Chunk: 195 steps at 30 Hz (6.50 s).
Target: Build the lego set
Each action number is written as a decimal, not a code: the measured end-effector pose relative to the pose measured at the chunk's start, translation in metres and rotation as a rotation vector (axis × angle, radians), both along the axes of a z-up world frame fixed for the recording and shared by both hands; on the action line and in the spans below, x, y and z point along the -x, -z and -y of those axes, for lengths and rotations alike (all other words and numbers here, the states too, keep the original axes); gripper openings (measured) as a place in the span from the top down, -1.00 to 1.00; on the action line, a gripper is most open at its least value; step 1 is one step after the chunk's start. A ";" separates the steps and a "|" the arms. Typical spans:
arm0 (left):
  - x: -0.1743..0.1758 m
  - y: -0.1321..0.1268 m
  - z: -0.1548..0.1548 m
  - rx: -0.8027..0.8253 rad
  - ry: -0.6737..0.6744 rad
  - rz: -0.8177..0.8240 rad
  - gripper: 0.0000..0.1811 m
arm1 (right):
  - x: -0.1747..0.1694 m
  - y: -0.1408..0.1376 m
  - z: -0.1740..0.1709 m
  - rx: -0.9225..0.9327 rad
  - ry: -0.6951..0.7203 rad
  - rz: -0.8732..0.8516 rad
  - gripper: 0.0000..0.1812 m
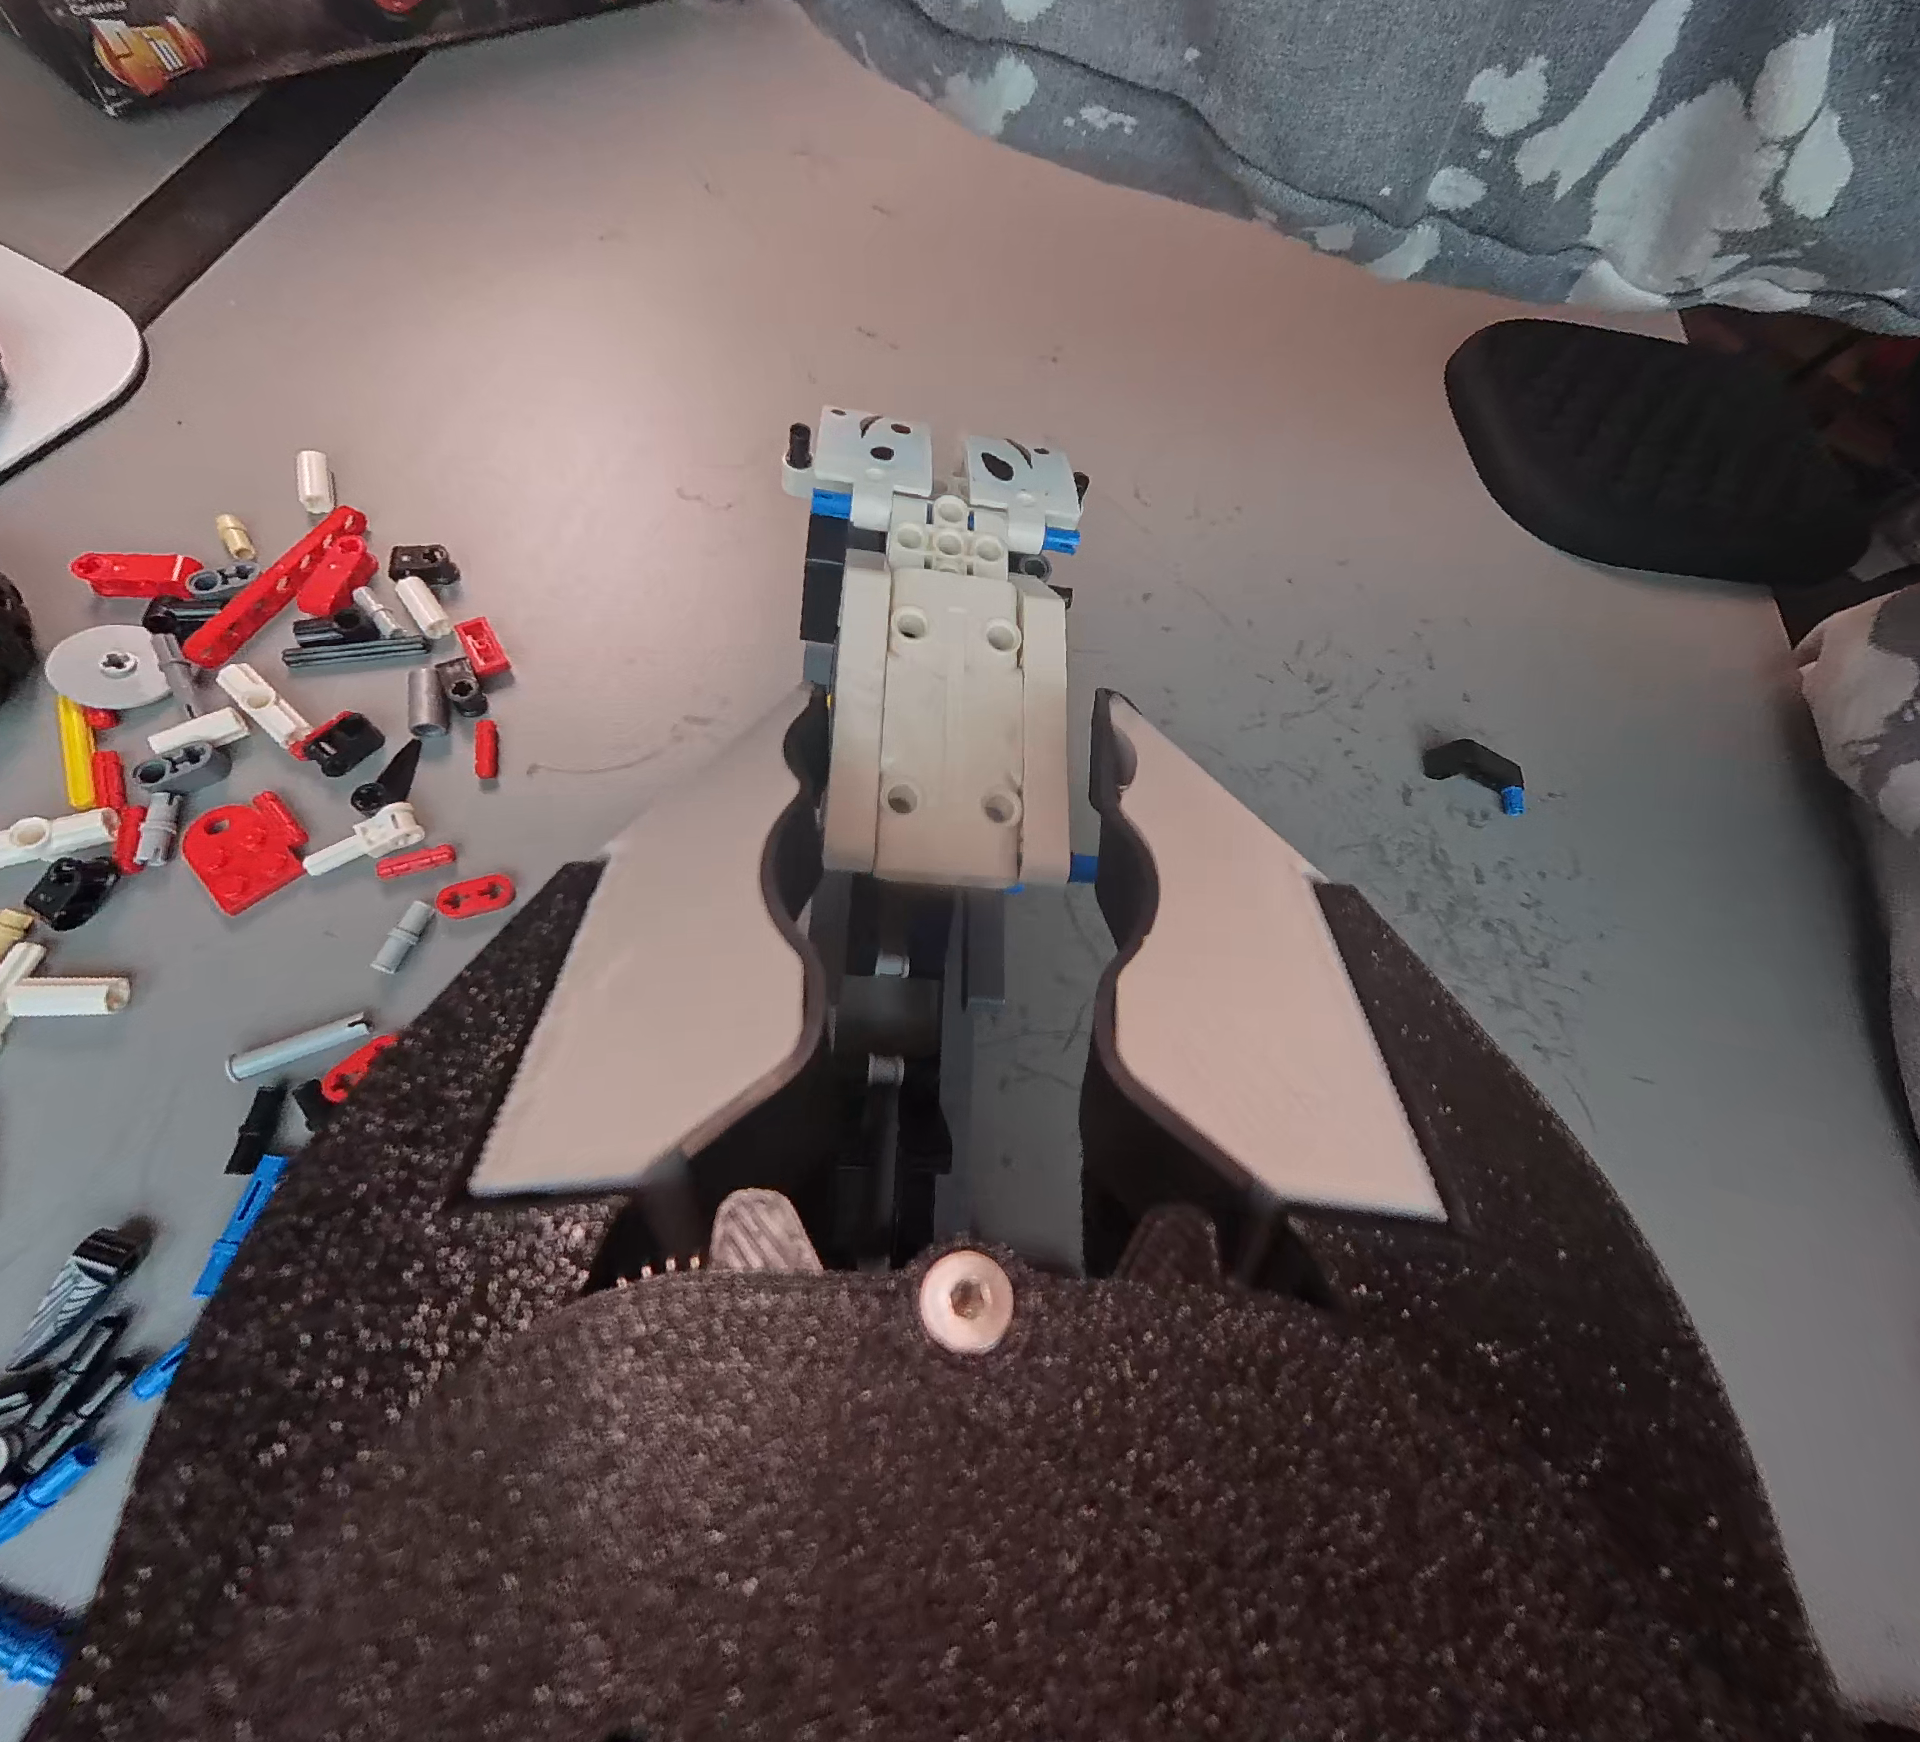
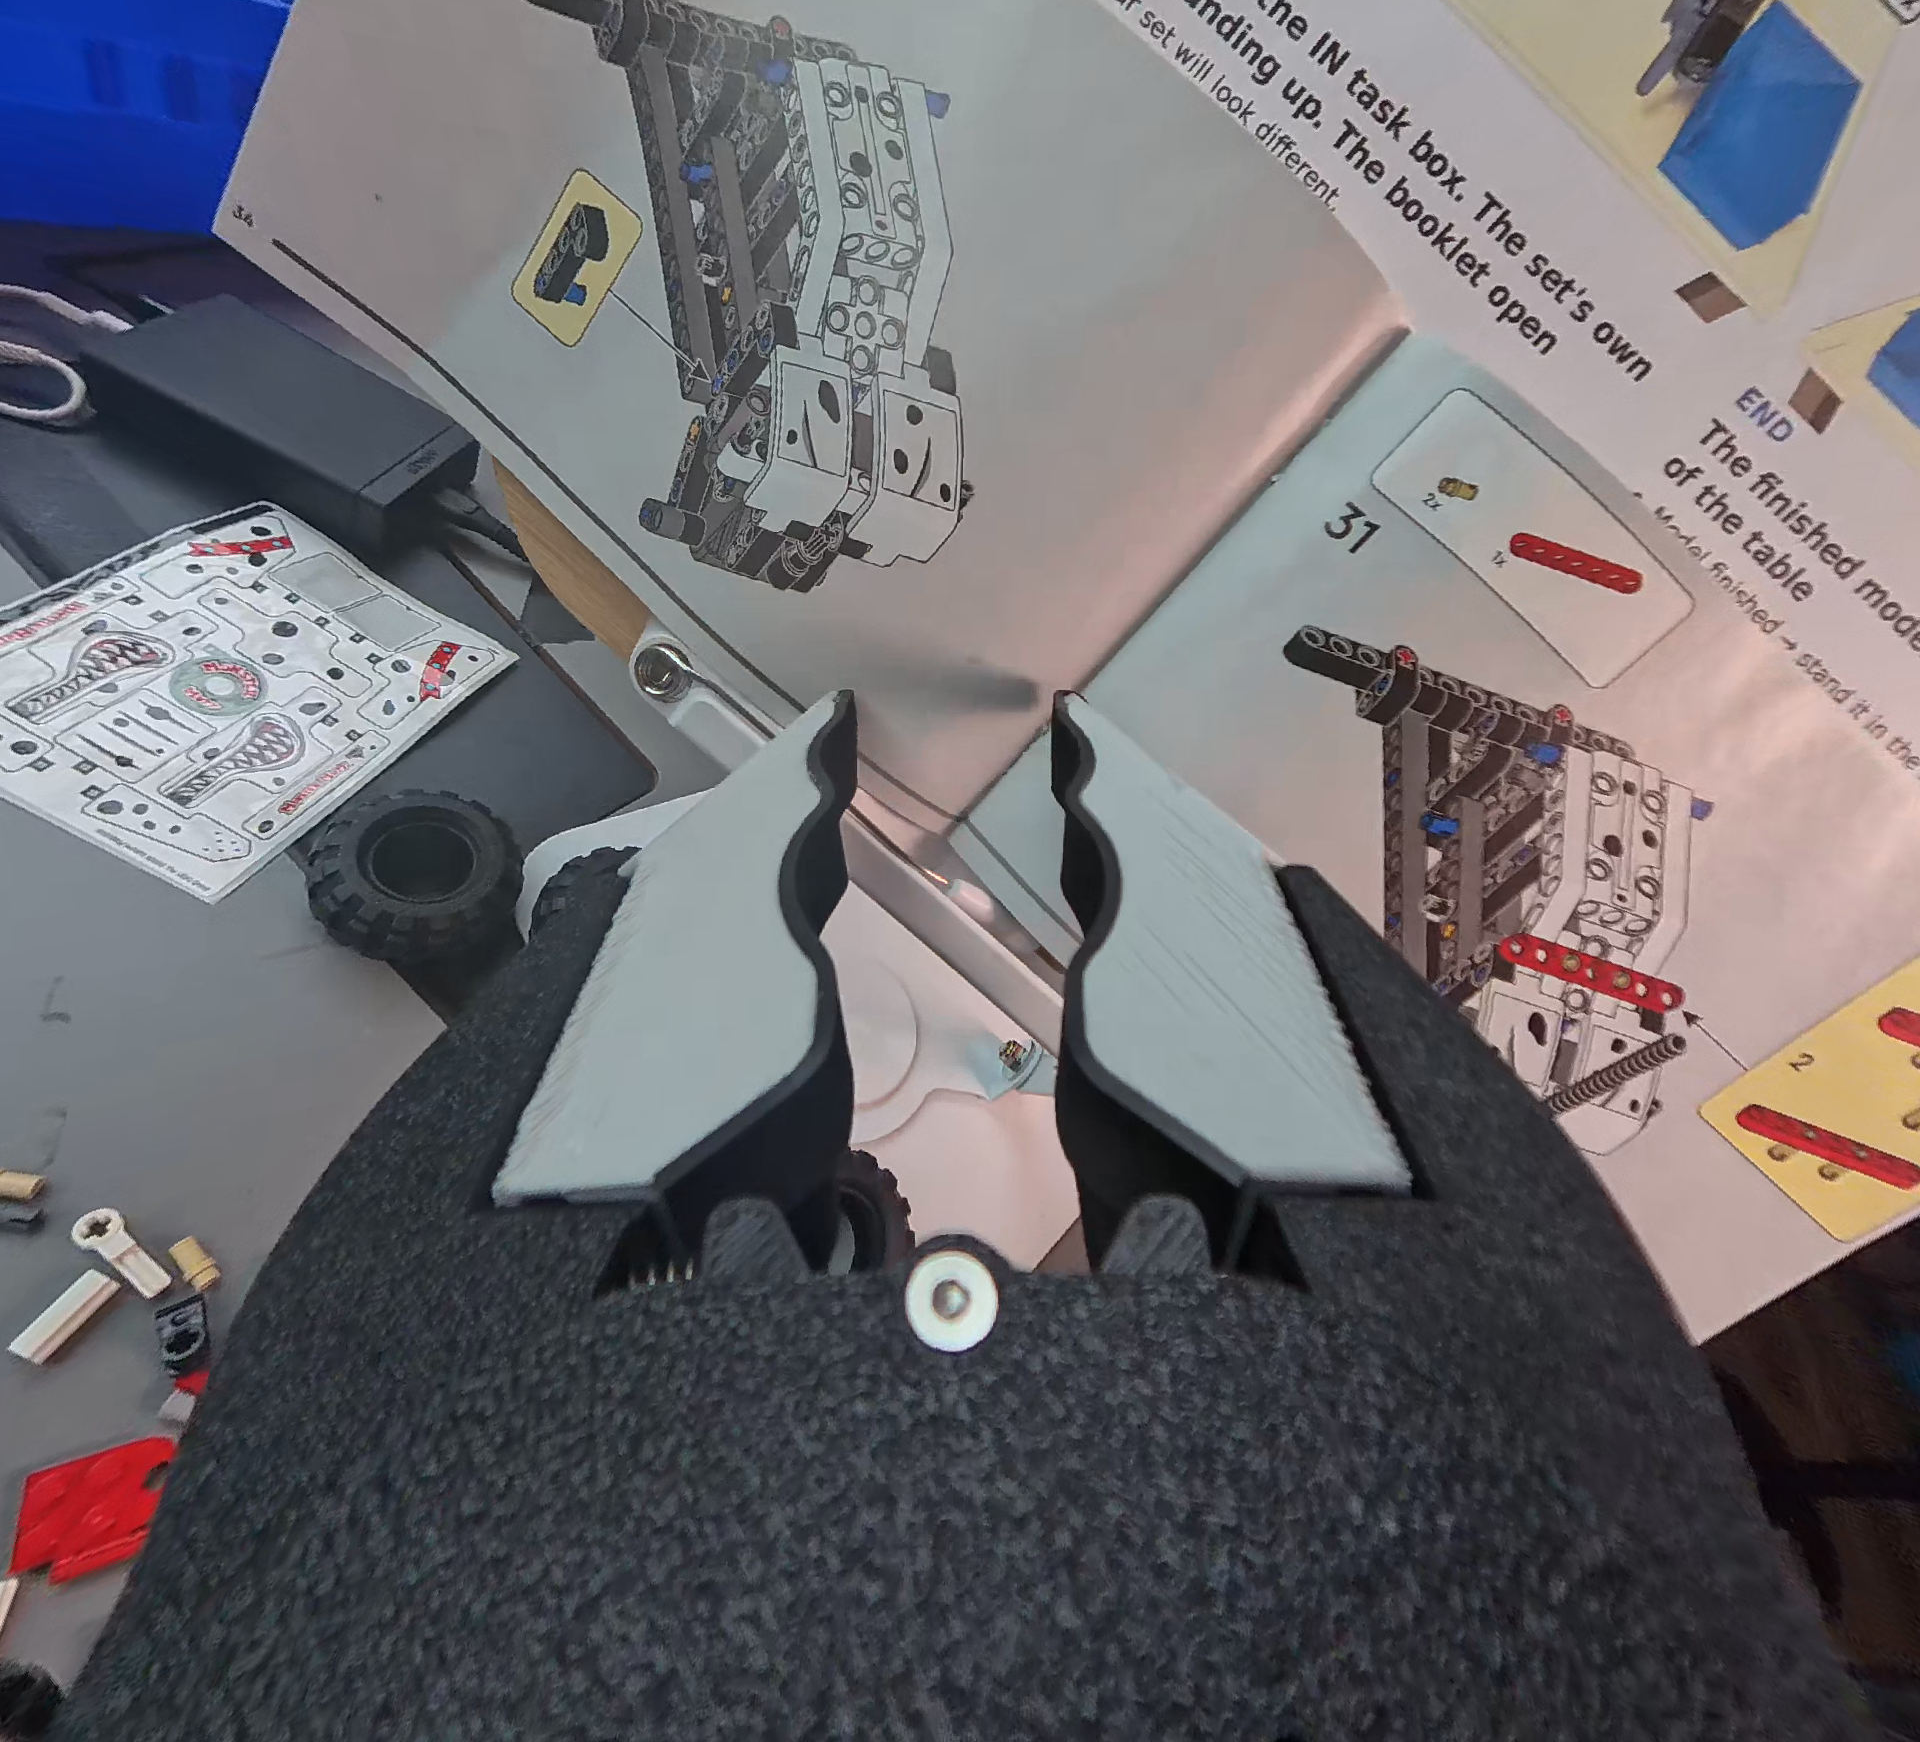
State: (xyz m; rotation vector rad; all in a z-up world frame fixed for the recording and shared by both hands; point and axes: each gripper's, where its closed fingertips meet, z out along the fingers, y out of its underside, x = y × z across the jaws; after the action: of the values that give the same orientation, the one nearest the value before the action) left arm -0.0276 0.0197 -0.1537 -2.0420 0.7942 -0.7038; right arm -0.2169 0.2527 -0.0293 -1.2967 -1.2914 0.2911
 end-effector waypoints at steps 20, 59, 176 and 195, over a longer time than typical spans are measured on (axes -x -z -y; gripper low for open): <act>-0.003 -0.015 0.003 -0.041 0.019 0.037 0.38 | -0.006 -0.001 -0.002 0.007 0.010 -0.013 0.60; 0.079 -0.053 -0.044 -0.317 -0.474 0.162 0.39 | 0.001 -0.005 -0.015 -0.153 0.086 -0.137 0.25; 0.044 -0.040 0.056 -0.479 -0.514 -0.028 0.23 | -0.332 0.181 0.341 0.578 -0.886 0.642 0.27; -0.036 -0.014 0.081 -0.325 -0.166 0.038 0.41 | -0.294 0.167 0.336 0.389 -0.849 0.451 0.64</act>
State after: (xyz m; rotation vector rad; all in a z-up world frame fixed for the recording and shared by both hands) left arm 0.0088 -0.0610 -0.1395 -1.7699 0.6606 -0.4841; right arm 0.0771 -0.0835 -0.1959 -1.0877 -2.2285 0.9153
